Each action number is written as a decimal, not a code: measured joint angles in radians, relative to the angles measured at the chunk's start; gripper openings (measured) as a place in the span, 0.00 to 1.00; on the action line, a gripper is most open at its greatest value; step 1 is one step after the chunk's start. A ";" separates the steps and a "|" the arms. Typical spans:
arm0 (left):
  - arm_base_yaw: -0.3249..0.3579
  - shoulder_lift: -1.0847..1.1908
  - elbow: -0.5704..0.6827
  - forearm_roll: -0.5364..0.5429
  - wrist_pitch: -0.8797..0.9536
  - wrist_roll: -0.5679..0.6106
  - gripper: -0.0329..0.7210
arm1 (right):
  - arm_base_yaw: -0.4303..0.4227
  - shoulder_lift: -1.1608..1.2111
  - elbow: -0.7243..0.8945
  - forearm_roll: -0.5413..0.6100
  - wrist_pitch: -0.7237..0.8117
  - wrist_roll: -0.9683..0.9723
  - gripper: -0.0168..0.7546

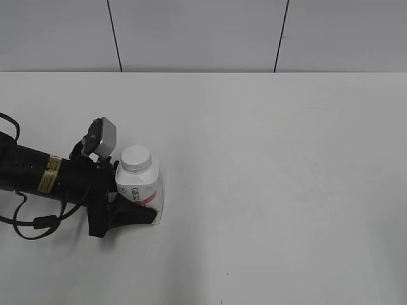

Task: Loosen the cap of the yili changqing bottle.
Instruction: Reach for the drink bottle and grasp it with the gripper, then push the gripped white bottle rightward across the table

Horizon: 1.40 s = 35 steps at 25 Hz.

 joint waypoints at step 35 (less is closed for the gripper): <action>-0.279 0.044 -0.204 -0.312 0.015 0.000 0.62 | 0.000 0.000 0.000 0.000 0.000 0.000 0.74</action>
